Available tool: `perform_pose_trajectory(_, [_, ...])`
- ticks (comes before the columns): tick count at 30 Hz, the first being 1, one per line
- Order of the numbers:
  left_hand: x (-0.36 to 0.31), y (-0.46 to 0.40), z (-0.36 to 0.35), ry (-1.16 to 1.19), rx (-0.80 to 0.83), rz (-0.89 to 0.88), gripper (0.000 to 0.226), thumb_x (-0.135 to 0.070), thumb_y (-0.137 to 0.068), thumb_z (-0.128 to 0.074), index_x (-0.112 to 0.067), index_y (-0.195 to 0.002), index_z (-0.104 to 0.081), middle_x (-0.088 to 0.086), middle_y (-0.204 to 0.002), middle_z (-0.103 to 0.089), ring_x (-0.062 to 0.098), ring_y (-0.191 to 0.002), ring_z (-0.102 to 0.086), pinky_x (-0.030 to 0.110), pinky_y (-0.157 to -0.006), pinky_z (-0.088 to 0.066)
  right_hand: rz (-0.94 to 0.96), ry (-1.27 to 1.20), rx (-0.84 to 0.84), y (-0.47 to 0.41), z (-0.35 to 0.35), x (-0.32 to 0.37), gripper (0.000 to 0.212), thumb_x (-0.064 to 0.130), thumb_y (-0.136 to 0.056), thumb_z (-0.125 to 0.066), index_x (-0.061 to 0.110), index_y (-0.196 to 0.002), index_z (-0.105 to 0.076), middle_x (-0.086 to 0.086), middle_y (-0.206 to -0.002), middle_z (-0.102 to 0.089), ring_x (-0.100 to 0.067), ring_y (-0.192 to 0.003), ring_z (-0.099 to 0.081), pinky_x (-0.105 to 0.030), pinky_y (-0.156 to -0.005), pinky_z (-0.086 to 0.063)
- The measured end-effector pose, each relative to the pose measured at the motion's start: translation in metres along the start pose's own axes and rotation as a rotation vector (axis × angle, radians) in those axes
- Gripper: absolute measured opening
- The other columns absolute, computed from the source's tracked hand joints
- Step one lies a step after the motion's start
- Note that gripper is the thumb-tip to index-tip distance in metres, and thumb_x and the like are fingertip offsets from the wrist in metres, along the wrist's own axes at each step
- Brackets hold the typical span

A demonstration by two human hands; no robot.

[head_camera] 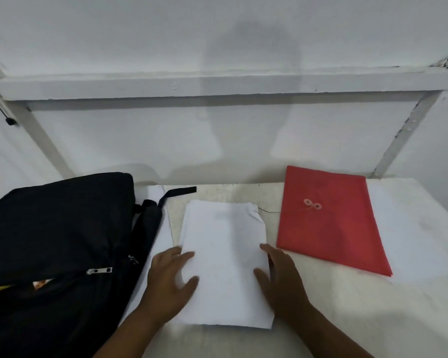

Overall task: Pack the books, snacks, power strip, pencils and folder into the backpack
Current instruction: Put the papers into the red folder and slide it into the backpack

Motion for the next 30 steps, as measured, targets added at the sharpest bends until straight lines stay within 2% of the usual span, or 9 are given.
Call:
perform_pose_trajectory(1, [0.006, 0.003, -0.004, -0.027, -0.018, -0.029, 0.058, -0.062, -0.078, -0.056, -0.034, -0.128, -0.063, -0.015, -0.139, -0.042, 0.003, -0.132, -0.030, 0.034, -0.112, -0.033, 0.020, 0.047, -0.022, 0.003, -0.003, -0.001, 0.047, 0.039, -0.086, -0.058, 0.019, -0.128, -0.062, 0.005, -0.127, -0.059, -0.012, -0.119, -0.051, -0.034, -0.105, -0.044])
perform_pose_trajectory(3, [0.008, 0.005, -0.007, -0.012, -0.032, -0.038, 0.057, -0.064, -0.079, -0.053, -0.036, -0.128, -0.062, -0.017, -0.146, -0.035, 0.005, -0.138, -0.025, 0.039, -0.113, -0.028, 0.016, 0.085, -0.045, 0.003, -0.005, -0.002, 0.048, 0.044, -0.084, -0.051, 0.017, -0.119, -0.069, -0.004, -0.126, -0.062, -0.020, -0.120, -0.054, -0.035, -0.105, -0.041])
perform_pose_trajectory(5, [0.009, 0.004, -0.008, 0.021, -0.037, -0.019, 0.059, -0.066, -0.077, -0.052, -0.038, -0.127, -0.061, -0.017, -0.149, -0.030, 0.006, -0.142, -0.021, 0.037, -0.114, -0.022, 0.016, 0.108, -0.049, 0.002, -0.005, -0.001, 0.049, 0.044, -0.084, -0.051, 0.014, -0.118, -0.070, -0.007, -0.125, -0.064, -0.022, -0.119, -0.056, -0.032, -0.104, -0.037])
perform_pose_trajectory(8, [0.013, 0.002, -0.006, 0.079, -0.066, -0.003, 0.061, -0.065, -0.074, -0.054, -0.031, -0.125, -0.064, -0.015, -0.145, -0.036, 0.006, -0.141, -0.023, 0.036, -0.114, -0.026, 0.050, 0.099, -0.073, 0.003, -0.001, 0.002, 0.045, 0.032, -0.081, -0.064, 0.011, -0.121, -0.068, -0.005, -0.124, -0.066, -0.015, -0.118, -0.054, -0.035, -0.104, -0.041])
perform_pose_trajectory(11, [0.015, 0.001, -0.002, 0.116, -0.096, -0.015, 0.053, -0.053, -0.077, -0.069, -0.025, -0.122, -0.067, -0.012, -0.143, -0.045, -0.001, -0.135, -0.025, 0.027, -0.110, -0.026, 0.051, 0.088, -0.083, 0.002, 0.001, 0.000, 0.048, 0.018, -0.071, -0.069, 0.008, -0.119, -0.069, -0.008, -0.125, -0.065, -0.017, -0.118, -0.054, -0.039, -0.104, -0.043])
perform_pose_trajectory(15, [0.022, -0.002, -0.003, 0.106, -0.126, -0.004, 0.048, -0.028, -0.077, -0.085, -0.017, -0.121, -0.070, -0.006, -0.139, -0.053, 0.004, -0.134, -0.034, 0.023, -0.109, -0.028, 0.033, 0.135, -0.054, 0.001, -0.003, -0.003, 0.044, 0.022, -0.071, -0.070, 0.009, -0.113, -0.072, -0.008, -0.125, -0.064, -0.023, -0.116, -0.057, -0.033, -0.101, -0.040])
perform_pose_trajectory(19, [0.024, -0.004, -0.004, 0.088, -0.124, -0.017, 0.045, -0.036, -0.076, -0.083, -0.018, -0.117, -0.072, -0.006, -0.132, -0.060, 0.013, -0.132, -0.043, 0.027, -0.108, -0.032, 0.020, 0.180, -0.051, 0.003, -0.004, -0.003, 0.044, 0.023, -0.072, -0.067, 0.007, -0.113, -0.072, -0.009, -0.120, -0.067, -0.027, -0.113, -0.061, -0.036, -0.100, -0.044])
perform_pose_trajectory(22, [0.024, -0.004, -0.003, 0.066, -0.125, -0.024, 0.048, -0.045, -0.073, -0.073, -0.019, -0.115, -0.073, -0.013, -0.126, -0.060, 0.016, -0.130, -0.046, 0.029, -0.108, -0.033, -0.005, 0.175, -0.081, 0.005, -0.002, -0.007, 0.044, 0.021, -0.070, -0.066, 0.008, -0.112, -0.073, -0.008, -0.118, -0.068, -0.025, -0.112, -0.062, -0.032, -0.099, -0.042])
perform_pose_trajectory(30, [0.019, -0.003, -0.004, 0.034, -0.115, -0.057, 0.043, -0.027, -0.079, -0.084, -0.016, -0.119, -0.071, -0.003, -0.132, -0.061, 0.015, -0.132, -0.041, 0.029, -0.109, -0.029, 0.015, 0.151, -0.118, 0.007, -0.002, -0.007, 0.040, 0.023, -0.071, -0.064, 0.005, -0.105, -0.074, -0.009, -0.111, -0.069, -0.023, -0.105, -0.062, -0.028, -0.094, -0.041])
Point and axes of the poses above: each hand's wrist, its own y-axis away from the middle knuckle, its own z-axis out of the back of the hand, x = y × z, the point moved 6 cm from there along -y, towards the middle knuckle
